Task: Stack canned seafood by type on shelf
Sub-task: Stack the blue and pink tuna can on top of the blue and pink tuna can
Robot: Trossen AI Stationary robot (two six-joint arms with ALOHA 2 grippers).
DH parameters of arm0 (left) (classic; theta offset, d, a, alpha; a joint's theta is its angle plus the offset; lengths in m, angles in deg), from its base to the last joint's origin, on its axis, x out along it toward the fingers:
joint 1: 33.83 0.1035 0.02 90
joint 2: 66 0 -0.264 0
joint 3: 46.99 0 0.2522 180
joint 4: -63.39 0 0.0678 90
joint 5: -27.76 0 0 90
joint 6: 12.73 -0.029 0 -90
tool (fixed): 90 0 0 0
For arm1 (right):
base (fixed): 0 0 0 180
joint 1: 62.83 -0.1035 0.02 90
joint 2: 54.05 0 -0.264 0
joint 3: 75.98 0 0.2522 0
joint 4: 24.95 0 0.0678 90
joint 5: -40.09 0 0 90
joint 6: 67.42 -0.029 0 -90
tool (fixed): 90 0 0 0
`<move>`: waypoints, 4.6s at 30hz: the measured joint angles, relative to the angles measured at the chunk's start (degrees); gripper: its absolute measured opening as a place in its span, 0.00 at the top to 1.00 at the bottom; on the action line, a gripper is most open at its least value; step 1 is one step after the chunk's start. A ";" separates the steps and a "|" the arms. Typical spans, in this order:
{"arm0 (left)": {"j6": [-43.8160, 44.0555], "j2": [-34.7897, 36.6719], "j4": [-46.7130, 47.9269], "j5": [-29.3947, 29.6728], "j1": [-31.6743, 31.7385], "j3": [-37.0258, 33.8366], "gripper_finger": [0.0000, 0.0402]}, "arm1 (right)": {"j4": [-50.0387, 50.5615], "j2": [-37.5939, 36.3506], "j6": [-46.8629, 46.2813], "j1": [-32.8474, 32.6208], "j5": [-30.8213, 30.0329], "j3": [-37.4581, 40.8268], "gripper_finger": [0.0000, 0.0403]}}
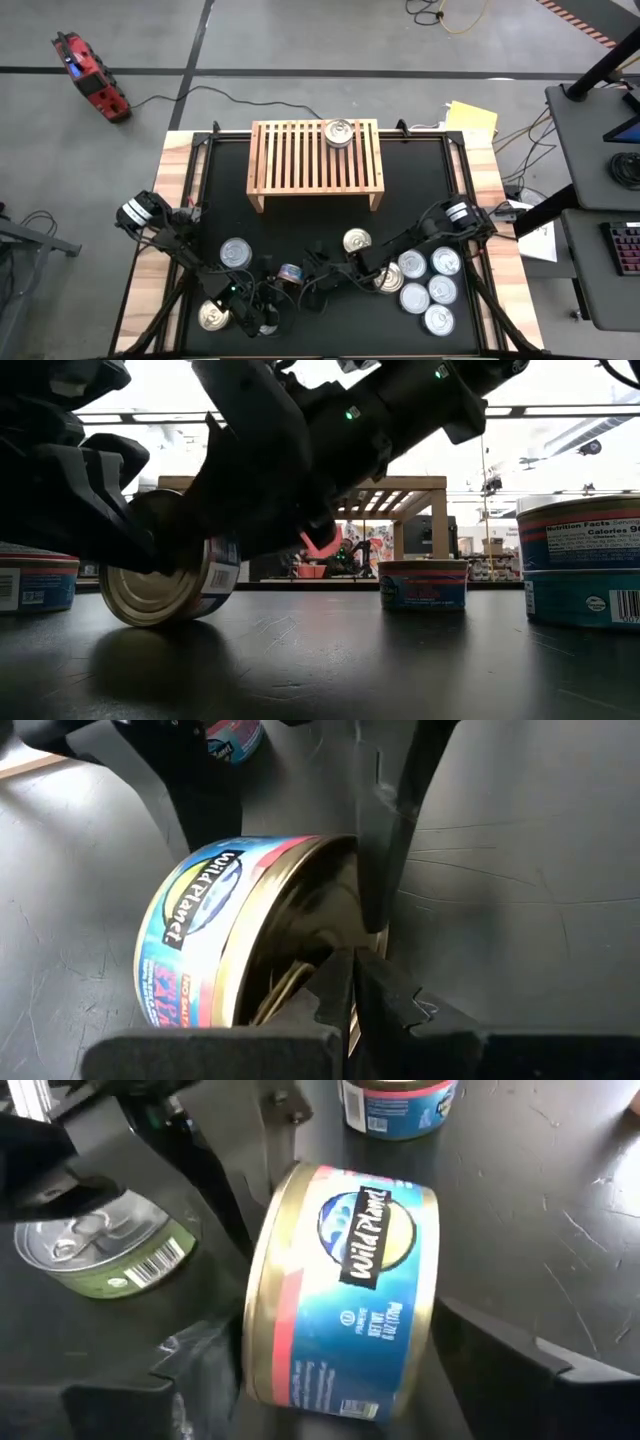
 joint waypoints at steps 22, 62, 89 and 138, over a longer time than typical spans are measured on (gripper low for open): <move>-2.42 1.25 2.98 0.22 0.17 1.98 0.98 | 19.72 -9.19 3.71 0.06 -10.00 0.68 0.53; -46.30 25.74 -14.68 -23.23 10.95 -2.55 0.89 | -15.53 -41.43 -2.56 4.04 -0.13 38.56 0.53; -18.21 25.48 -48.53 -11.14 18.43 -21.64 0.44 | -33.60 -31.11 6.15 3.87 3.83 38.30 0.53; -17.99 15.69 -49.72 -15.44 20.13 -16.77 0.58 | -35.70 -25.28 13.65 3.61 4.34 33.20 0.32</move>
